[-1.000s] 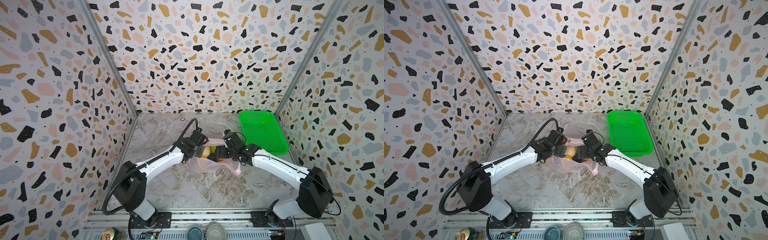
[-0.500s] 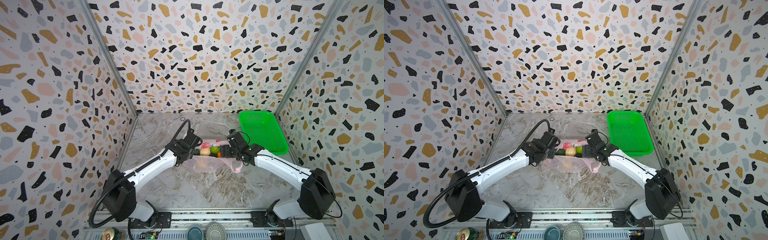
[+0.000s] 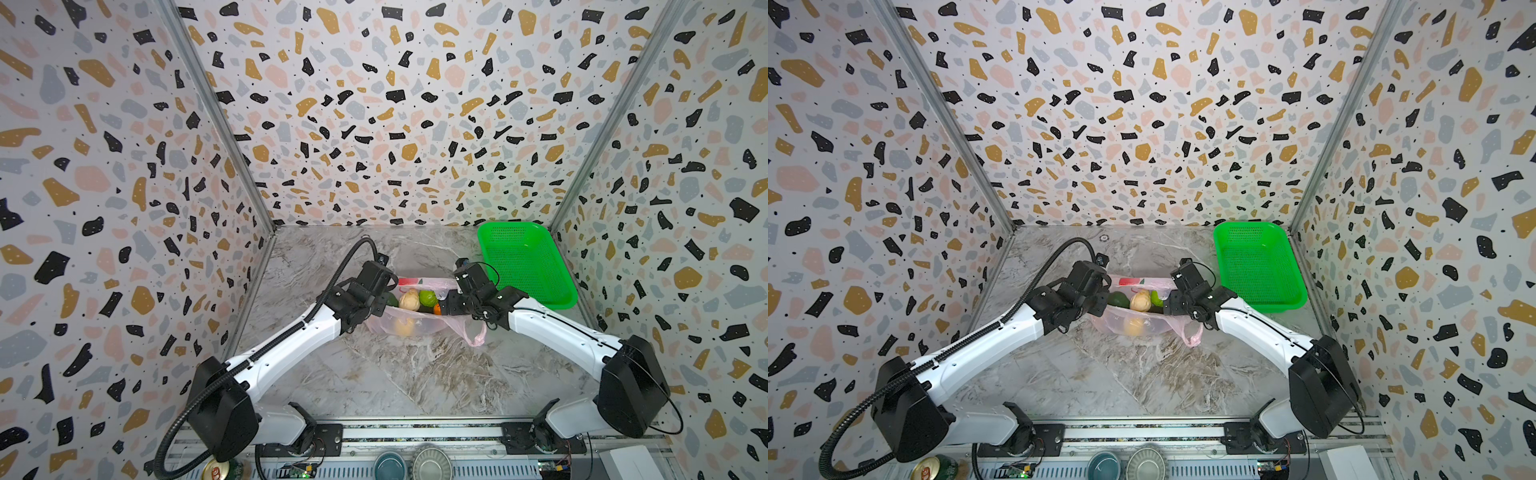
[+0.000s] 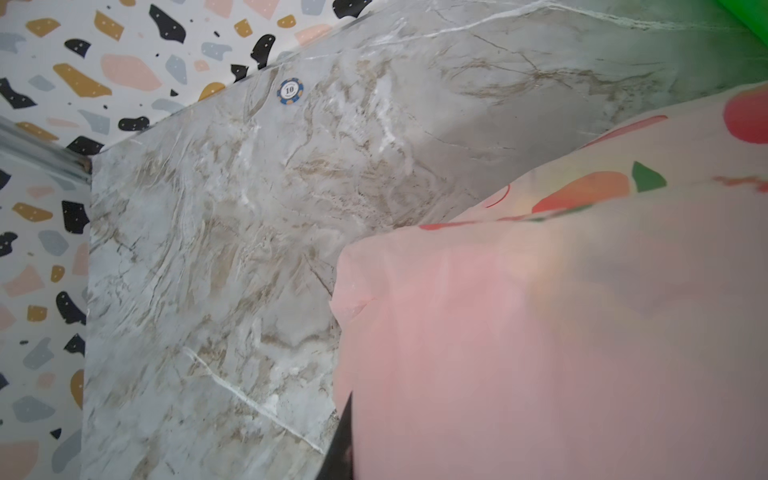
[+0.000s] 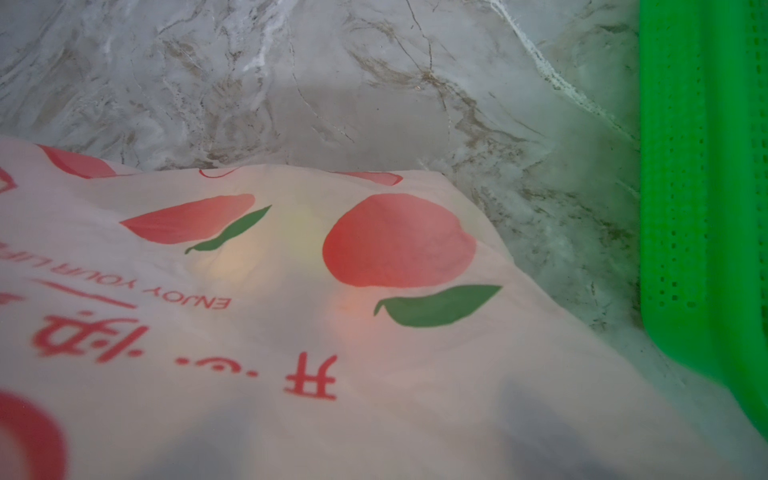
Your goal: Untie the knot of the plastic bag and take out the fruit
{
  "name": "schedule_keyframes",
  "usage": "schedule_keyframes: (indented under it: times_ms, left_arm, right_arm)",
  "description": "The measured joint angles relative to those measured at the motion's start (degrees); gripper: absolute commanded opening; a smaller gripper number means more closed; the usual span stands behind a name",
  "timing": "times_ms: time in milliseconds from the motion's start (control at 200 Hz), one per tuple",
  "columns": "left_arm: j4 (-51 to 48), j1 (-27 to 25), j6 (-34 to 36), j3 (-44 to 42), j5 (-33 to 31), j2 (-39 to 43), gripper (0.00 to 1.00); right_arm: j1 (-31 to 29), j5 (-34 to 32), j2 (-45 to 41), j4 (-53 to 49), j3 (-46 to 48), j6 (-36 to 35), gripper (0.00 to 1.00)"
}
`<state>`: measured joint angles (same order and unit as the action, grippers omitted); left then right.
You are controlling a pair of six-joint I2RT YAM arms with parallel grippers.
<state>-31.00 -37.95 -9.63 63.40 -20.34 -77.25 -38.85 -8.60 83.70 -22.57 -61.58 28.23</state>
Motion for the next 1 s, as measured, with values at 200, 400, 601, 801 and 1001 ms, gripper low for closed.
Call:
schedule_keyframes:
  times_ms: [200,400,601,801,1001]
  left_arm:
    - [0.63,0.02,0.20,0.00,3.69,0.11,0.00]
    - [1.92,0.02,-0.04,0.00,6.36,0.98,0.00]
    - [2.95,0.02,-0.09,-0.11,7.82,1.81,0.00]
    - [5.55,-0.07,-0.02,-2.89,9.42,4.50,0.00]
    - [7.23,-0.79,0.44,-6.73,10.71,5.29,0.00]
  right_arm:
    - [-2.82,3.10,1.01,-2.38,-4.09,-2.89,0.95]
    - [-5.73,6.10,1.01,-7.85,-9.70,-4.44,0.99]
    - [-8.07,9.11,0.98,-10.25,-14.25,-3.85,0.98]
    - [-8.24,8.04,4.94,-1.70,-14.14,-2.45,0.97]
    - [-7.48,-0.04,9.31,18.40,-8.83,-2.64,0.98]
